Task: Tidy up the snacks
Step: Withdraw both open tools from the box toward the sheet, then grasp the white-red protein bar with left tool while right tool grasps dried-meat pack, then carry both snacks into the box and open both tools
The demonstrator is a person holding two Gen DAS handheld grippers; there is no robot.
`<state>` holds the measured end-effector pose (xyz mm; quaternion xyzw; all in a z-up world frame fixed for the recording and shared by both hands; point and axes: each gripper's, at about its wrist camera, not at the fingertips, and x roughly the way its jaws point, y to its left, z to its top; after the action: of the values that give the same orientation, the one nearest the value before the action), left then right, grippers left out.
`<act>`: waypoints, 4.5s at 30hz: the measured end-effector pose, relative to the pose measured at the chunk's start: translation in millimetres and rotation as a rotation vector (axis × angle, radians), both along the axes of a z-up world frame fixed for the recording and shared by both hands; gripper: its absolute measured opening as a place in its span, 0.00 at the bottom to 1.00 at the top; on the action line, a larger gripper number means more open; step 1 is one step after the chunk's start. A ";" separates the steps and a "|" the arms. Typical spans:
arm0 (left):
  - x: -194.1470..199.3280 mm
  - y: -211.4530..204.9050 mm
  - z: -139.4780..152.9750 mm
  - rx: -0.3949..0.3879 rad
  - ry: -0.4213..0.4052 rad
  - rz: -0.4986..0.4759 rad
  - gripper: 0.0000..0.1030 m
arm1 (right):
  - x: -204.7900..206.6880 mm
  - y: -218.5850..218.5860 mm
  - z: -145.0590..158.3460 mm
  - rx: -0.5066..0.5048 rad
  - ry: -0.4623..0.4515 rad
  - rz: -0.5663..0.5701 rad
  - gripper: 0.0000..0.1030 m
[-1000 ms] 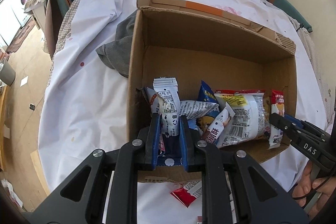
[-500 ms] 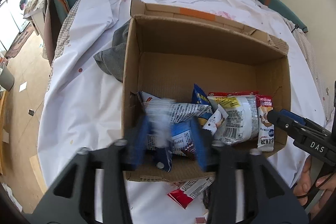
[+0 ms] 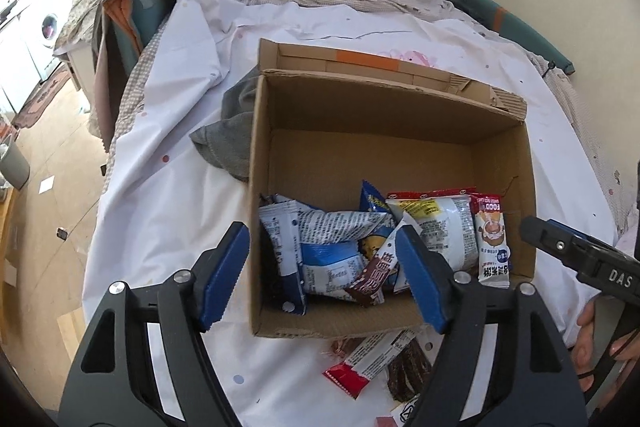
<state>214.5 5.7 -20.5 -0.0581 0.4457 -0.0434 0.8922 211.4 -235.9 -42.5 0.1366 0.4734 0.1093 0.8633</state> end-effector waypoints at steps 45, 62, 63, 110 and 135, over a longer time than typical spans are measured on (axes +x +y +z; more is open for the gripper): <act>-46.6 -26.1 -85.8 -0.032 0.331 -0.067 0.69 | -64.0 -15.1 -61.9 0.101 0.272 -0.096 0.88; -29.1 -87.8 -112.8 0.133 0.351 -0.369 0.28 | -62.6 -20.0 -63.2 0.114 0.282 -0.097 0.88; -30.0 -85.0 -111.8 0.123 0.355 -0.358 0.27 | -62.6 -19.2 -63.1 0.113 0.282 -0.095 0.88; -85.7 37.3 -36.8 -0.052 0.289 0.035 0.28 | -87.4 96.0 -99.4 -0.131 0.300 0.229 0.59; -62.4 31.2 16.7 0.066 0.096 0.061 0.28 | -77.4 9.6 13.6 0.207 0.057 0.111 0.59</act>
<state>152.1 36.9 -3.8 -0.0444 0.4872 0.0014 0.8722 134.0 -226.3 -28.9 0.2014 0.4910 0.2013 0.8233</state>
